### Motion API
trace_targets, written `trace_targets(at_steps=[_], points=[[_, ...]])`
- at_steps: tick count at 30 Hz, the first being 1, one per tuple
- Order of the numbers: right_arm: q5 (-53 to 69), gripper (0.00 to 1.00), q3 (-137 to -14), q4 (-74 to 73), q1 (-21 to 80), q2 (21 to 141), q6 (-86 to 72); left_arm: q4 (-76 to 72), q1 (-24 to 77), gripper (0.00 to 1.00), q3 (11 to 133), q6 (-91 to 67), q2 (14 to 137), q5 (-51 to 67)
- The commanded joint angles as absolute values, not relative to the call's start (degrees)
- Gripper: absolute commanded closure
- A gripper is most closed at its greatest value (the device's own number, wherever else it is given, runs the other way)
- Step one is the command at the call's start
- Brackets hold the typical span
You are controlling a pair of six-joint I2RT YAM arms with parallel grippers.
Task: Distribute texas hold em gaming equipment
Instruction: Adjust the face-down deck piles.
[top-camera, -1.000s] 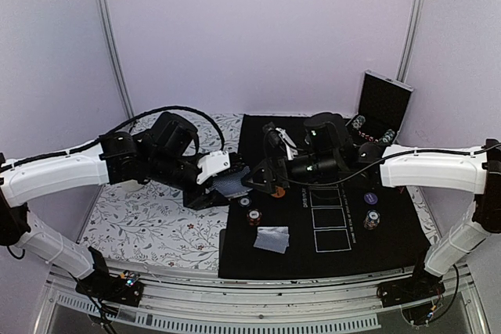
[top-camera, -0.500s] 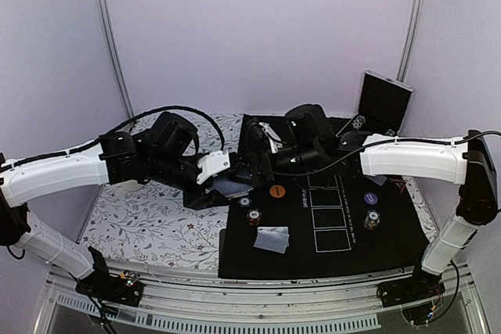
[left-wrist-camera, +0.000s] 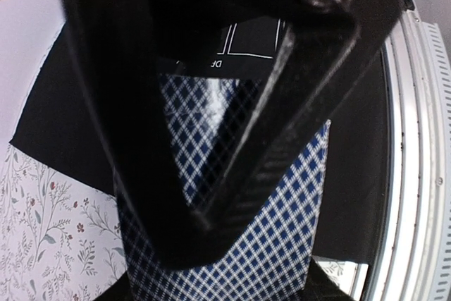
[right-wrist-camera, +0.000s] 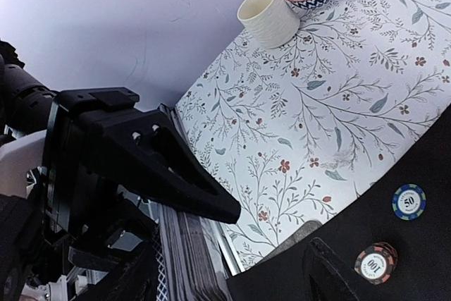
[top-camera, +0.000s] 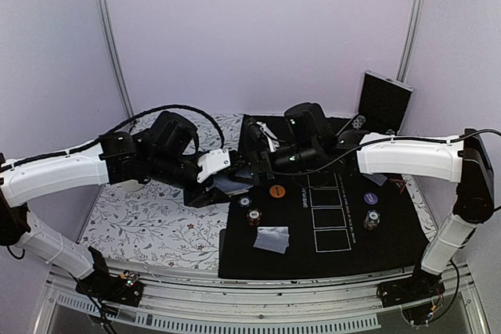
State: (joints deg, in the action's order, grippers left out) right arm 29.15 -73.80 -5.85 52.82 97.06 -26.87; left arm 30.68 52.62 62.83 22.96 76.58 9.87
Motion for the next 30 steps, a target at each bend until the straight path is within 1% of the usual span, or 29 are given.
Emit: trace_targets(at_steps=[1,3,7,9,10,12,14,15,18,20,21,24,26,30], points=[[33.74,0.32,-75.97,-0.46,52.58,100.27,-30.08,28.74,52.04,0.49,62.84,23.83,76.65,9.35],[35.19,0.38,-76.34,0.34,52.61,101.3,-31.14,28.74,52.07,0.48,62.84,23.92,77.03,9.1],[34.58,0.43,-77.65,-1.87,52.96,103.49,-31.64,28.87,52.03,0.48,63.06,23.99,77.6,7.95],[34.89,0.5,-77.36,-1.55,53.26,103.67,-31.49,28.74,52.08,0.48,62.89,24.08,77.72,7.72],[35.22,0.55,-77.08,-1.09,53.35,103.63,-31.56,28.67,52.08,0.48,62.85,24.21,77.82,7.51],[35.64,0.69,-76.31,-0.13,53.43,103.22,-31.95,28.77,51.97,0.48,62.84,24.18,77.93,7.26],[35.82,0.93,-75.64,0.46,53.55,102.89,-32.33,28.65,51.95,0.48,62.72,24.22,77.87,7.33],[35.91,0.97,-75.28,0.53,53.54,102.73,-32.48,28.61,51.94,0.48,62.69,24.25,77.87,7.33],[36.15,0.97,-74.0,1.33,53.69,101.87,-32.61,28.44,51.95,0.45,62.53,24.29,77.95,7.21],[36.52,0.97,-73.22,2.26,53.7,101.26,-32.9,28.33,51.87,0.4,62.41,24.42,77.95,7.33],[36.62,0.97,-72.99,2.4,53.65,100.92,-32.88,28.3,51.86,0.36,62.4,24.35,78.08,7.3],[37.16,0.98,-72.62,2.98,53.74,100.06,-32.74,28.3,51.9,0.2,62.13,24.39,78.17,8.06],[37.98,0.98,-72.27,3.63,53.78,99.81,-32.83,28.28,51.86,0.15,61.73,24.68,78.34,9.07],[37.81,0.98,-72.27,3.46,54.28,99.54,-32.74,28.22,51.86,0.15,61.91,24.9,78.49,9.23]])
